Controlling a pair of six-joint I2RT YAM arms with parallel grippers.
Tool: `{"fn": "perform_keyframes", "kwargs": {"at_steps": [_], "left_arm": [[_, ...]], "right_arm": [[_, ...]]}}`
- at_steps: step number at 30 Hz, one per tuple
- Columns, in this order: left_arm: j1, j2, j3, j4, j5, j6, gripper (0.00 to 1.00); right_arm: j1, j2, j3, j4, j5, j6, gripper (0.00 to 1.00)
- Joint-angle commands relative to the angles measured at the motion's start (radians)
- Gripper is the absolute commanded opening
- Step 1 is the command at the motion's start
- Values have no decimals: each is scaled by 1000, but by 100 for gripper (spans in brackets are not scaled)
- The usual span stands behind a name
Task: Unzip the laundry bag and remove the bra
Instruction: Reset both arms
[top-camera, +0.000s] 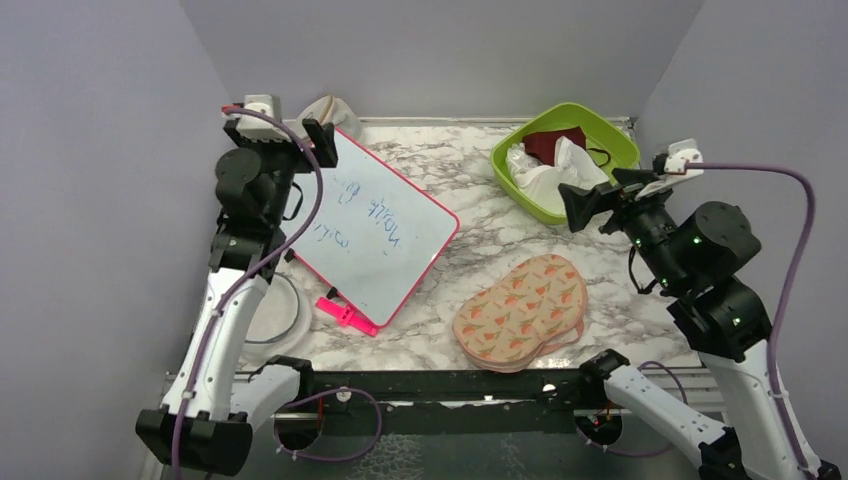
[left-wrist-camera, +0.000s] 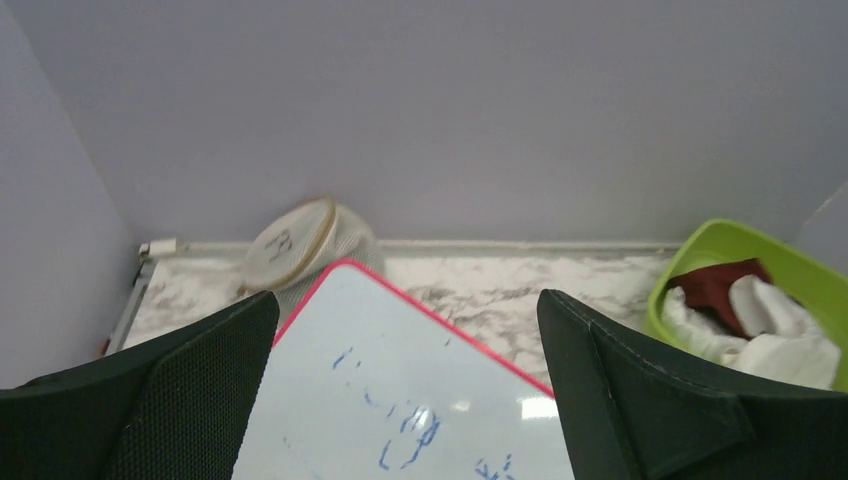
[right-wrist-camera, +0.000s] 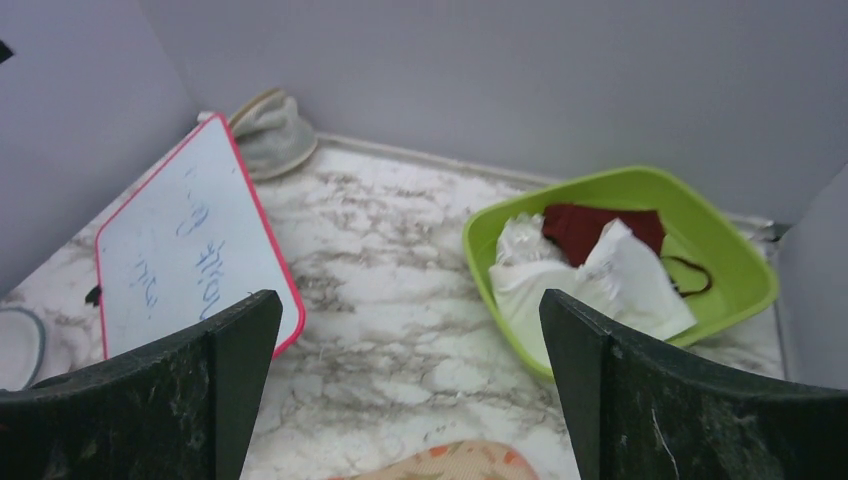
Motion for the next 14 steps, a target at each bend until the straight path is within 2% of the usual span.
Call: {"fn": "perform_keyframes", "kwargs": {"at_steps": [1,6,14], "left_arm": [[-12,-118,173,-75,163,27,99],[-38,-180,203,-159,171,139,99],[-94,-238,204,-223,123,255,99]], "right_arm": [[5,19,105,18,136,-98,100],[4,27,155,49,149,-126,100],[4,-30,110,92,158,-117,100]]}}
